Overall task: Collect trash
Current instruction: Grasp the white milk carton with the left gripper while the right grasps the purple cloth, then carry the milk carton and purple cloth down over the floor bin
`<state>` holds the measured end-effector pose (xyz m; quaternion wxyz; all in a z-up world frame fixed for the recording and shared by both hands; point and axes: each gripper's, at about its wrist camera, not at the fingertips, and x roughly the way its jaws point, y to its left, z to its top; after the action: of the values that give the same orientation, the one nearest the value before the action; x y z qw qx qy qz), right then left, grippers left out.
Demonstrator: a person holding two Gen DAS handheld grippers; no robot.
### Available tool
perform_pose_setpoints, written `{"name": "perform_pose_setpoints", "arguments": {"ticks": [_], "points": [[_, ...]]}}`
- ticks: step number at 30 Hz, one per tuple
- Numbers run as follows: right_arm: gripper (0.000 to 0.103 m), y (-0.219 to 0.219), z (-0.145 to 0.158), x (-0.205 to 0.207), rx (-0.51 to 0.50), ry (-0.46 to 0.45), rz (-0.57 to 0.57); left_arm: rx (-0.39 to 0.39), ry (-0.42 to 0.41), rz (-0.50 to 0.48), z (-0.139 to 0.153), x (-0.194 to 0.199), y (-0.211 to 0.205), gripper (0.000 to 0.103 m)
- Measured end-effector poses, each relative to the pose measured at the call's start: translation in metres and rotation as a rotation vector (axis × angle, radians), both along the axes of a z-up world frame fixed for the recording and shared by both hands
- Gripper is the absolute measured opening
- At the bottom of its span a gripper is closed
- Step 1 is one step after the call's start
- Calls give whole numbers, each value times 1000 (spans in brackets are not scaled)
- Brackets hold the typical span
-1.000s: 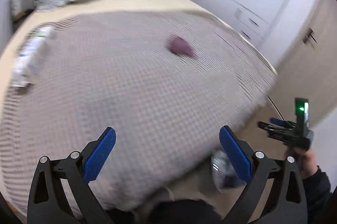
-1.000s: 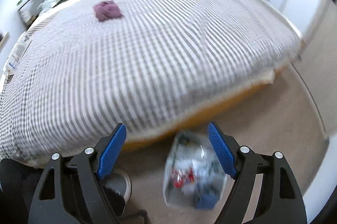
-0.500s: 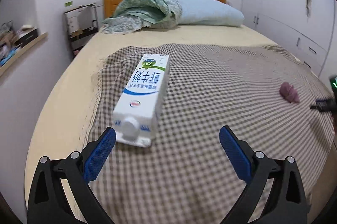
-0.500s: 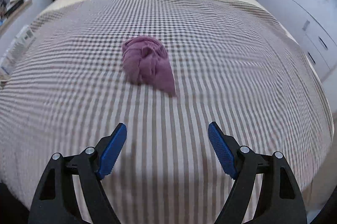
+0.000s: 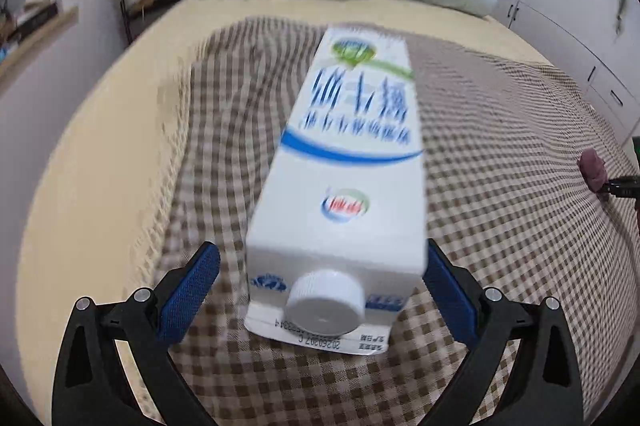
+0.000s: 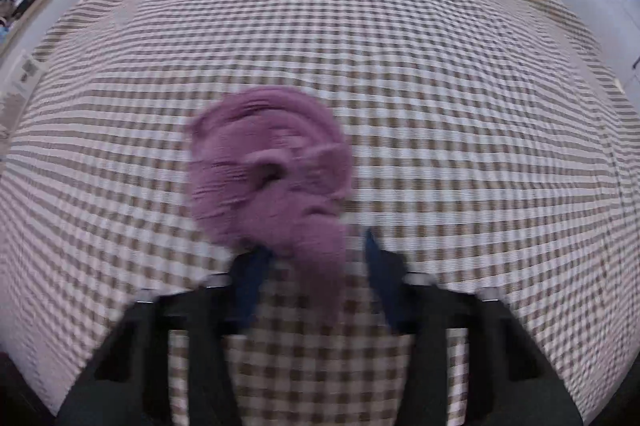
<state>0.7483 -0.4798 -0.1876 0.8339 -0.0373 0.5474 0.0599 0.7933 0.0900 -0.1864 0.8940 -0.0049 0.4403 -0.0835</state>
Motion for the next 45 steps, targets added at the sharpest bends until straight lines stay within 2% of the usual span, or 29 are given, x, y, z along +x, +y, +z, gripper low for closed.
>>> {"name": "perform_pose_setpoints", "arguments": {"ticks": [1,2,5,10,14,17,18,19,21,27,31,34,37,41,45], "points": [[9,6,3,-1,-16,-17,-4,-10,-1,12,-3,-2,3,92],[8,10,8,-6,-25,-36,-1,-33,-9,16,-3,-5,5,77],[7,28,31,-32,-18,-90,0,-75,-27,88,10,-24,10,75],[6,38,70,-93,2,-165,-21,-161,-81,106,52,-64,5,73],[6,30,94,-153,-1,-179,-88,-161,-91,121,87,-96,-11,72],[6,16,104,-198,-7,-189,-123,-145,-88,118,117,-131,-35,72],[6,7,109,-223,4,-193,-146,-135,-85,113,123,-138,-42,72],[6,-8,110,-225,10,-196,-160,-117,-87,105,131,-152,-53,72],[6,-33,116,-259,25,-212,-196,-93,-105,79,147,-178,-72,71],[6,-100,115,-376,66,-241,-323,-131,-169,-29,192,-252,-129,71],[6,-132,86,-451,72,-207,-395,-172,-194,-130,211,-292,-176,71],[6,-143,43,-492,66,-132,-431,-190,-208,-207,214,-320,-214,71],[6,-155,-12,-514,85,-15,-456,-207,-189,-297,207,-351,-253,71],[6,-160,-89,-507,114,137,-481,-207,-112,-392,186,-374,-298,71],[6,-167,-151,-488,167,248,-510,-182,-43,-446,160,-393,-333,71]]}}
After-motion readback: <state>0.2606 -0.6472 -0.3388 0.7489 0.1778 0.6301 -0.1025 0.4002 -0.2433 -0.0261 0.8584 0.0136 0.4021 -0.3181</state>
